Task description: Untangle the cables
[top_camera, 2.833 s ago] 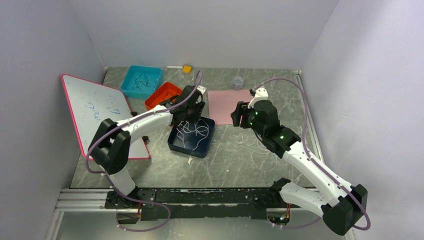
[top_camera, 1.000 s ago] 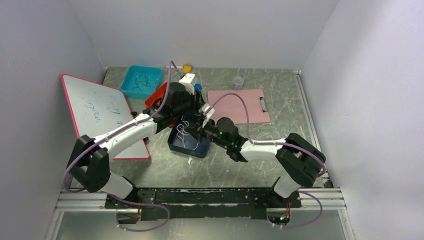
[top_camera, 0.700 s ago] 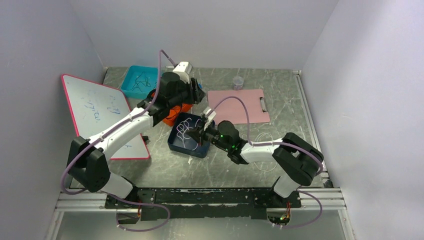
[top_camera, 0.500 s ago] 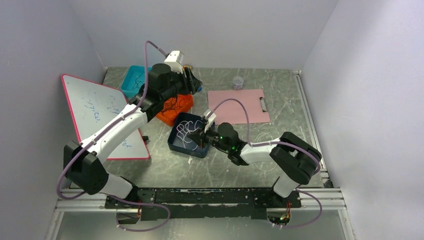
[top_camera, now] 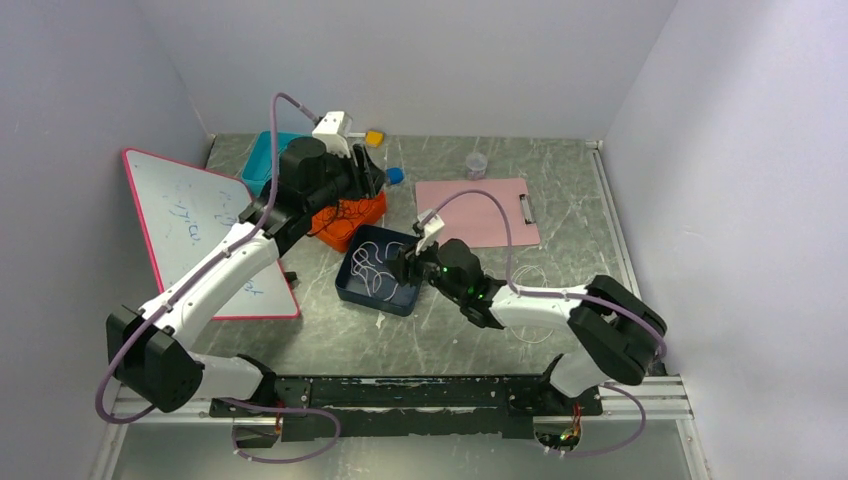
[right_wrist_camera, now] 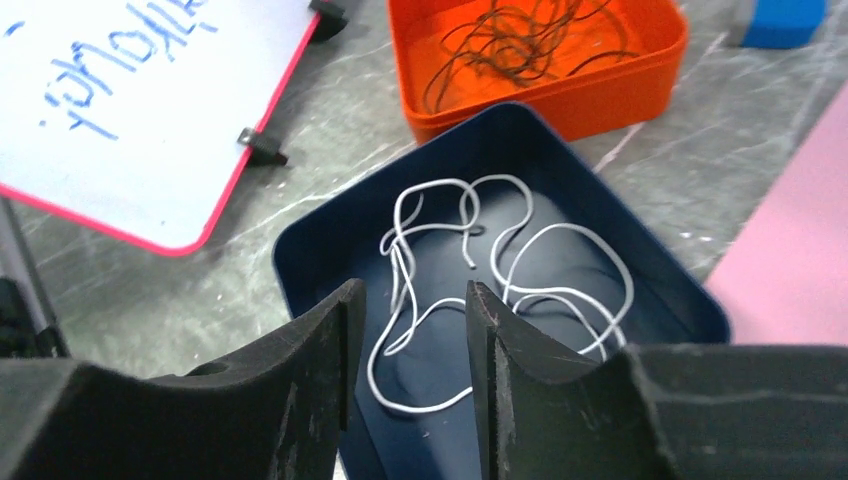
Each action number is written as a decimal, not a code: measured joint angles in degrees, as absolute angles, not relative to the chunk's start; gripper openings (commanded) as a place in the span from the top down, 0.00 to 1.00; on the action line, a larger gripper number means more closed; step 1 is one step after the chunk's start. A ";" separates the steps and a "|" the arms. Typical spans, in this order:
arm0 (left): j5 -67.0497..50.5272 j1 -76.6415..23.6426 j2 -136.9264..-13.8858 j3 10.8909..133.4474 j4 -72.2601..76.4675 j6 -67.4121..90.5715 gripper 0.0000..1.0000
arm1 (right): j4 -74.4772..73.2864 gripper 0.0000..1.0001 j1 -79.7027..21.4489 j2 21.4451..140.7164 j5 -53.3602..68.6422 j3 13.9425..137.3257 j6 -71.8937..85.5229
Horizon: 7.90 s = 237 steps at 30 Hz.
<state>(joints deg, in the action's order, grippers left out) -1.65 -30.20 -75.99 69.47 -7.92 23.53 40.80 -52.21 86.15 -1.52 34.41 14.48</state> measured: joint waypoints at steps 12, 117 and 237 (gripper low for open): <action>-2.31 -30.20 -76.01 65.21 -13.37 19.55 0.47 | 18.90 0.51 -49.25 74.46 -16.62 40.80 16.12; 1.41 -30.22 -70.30 60.16 -12.64 24.80 0.50 | 6.85 1.00 -22.79 64.95 29.17 52.58 31.88; 30.85 -29.98 -38.72 42.22 -15.94 25.10 0.00 | -2.07 0.00 -41.30 42.30 -47.51 32.84 11.88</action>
